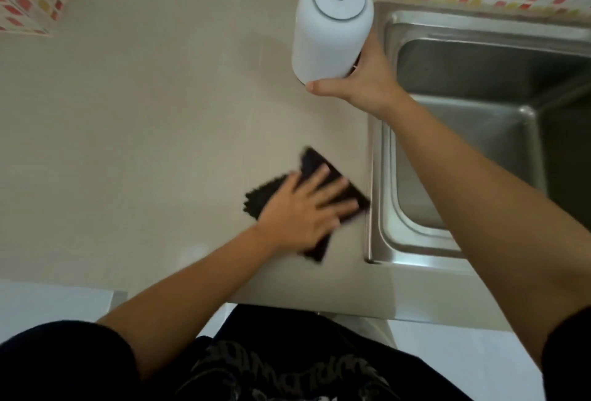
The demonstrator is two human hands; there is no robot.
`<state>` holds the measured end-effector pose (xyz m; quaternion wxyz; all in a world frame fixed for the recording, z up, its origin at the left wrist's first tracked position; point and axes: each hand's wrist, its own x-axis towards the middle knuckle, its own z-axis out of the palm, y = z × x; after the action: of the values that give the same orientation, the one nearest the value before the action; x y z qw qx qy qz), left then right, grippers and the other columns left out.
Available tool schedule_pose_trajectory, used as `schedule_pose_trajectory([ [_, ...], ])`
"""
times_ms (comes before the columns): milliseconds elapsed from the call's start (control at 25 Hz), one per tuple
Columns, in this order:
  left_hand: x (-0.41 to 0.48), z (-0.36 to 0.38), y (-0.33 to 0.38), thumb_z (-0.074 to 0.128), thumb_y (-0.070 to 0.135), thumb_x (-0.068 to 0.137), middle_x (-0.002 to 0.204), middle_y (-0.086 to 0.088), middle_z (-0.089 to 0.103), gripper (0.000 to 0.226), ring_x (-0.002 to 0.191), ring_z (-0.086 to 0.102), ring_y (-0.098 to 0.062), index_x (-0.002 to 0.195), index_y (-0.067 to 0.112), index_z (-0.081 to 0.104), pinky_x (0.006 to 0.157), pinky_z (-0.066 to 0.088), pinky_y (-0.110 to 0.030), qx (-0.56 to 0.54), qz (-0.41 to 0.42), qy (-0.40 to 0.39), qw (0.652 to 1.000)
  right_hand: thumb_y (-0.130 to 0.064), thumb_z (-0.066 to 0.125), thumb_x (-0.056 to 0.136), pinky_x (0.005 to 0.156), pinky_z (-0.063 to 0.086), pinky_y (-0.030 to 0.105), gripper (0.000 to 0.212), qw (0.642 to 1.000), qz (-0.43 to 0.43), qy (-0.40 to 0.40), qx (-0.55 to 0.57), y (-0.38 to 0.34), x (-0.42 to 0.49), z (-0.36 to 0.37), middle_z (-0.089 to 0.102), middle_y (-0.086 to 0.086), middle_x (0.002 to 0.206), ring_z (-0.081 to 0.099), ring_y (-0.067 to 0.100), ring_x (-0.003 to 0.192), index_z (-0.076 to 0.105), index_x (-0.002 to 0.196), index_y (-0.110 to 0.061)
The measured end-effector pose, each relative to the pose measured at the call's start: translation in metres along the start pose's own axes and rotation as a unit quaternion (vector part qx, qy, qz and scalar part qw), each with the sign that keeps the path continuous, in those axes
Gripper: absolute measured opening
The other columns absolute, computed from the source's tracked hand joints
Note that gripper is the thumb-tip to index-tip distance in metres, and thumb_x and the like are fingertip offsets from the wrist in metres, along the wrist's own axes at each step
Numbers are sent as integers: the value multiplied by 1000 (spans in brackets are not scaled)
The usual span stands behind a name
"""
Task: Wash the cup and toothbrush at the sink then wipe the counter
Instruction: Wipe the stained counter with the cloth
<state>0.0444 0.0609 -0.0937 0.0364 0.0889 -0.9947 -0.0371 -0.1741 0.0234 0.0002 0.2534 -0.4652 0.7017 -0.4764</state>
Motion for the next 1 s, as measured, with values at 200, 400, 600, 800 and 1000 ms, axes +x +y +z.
schedule_pose_trajectory([
  [200,-137,-21,-82,23,43,100,153,15,25,41,144,19,-15,141,47,29,110,20,-45,3,128,-64,990,-26,88,56,99,46,30,100,999,10,-7,32,14,-4,4,49,4,132,49,11,121,32,137,-9],
  [400,-71,-30,-180,9,50,95,154,6,25,46,145,13,-23,141,47,8,108,25,-51,-22,-260,-17,965,-35,88,53,99,47,34,103,999,10,-9,35,12,7,13,52,6,132,50,11,122,36,137,-7],
  [600,-140,-17,-77,21,44,100,149,13,32,42,144,20,-17,140,43,33,112,16,-44,2,83,-93,992,-39,87,52,100,47,35,103,999,3,-15,40,12,19,14,53,6,133,50,10,123,38,136,-6],
  [800,-156,-44,-224,20,43,99,154,12,23,44,145,14,-15,142,50,16,105,27,-49,-25,-272,-21,962,-51,87,49,99,47,42,108,999,-1,6,49,15,38,3,53,5,133,50,12,123,39,136,-10],
  [1000,45,-34,-267,19,39,101,158,6,17,47,146,9,-25,147,35,18,113,17,-48,-36,-409,1,912,-35,87,53,96,49,32,93,998,-2,24,61,15,53,5,57,5,128,54,11,119,45,132,-11],
])
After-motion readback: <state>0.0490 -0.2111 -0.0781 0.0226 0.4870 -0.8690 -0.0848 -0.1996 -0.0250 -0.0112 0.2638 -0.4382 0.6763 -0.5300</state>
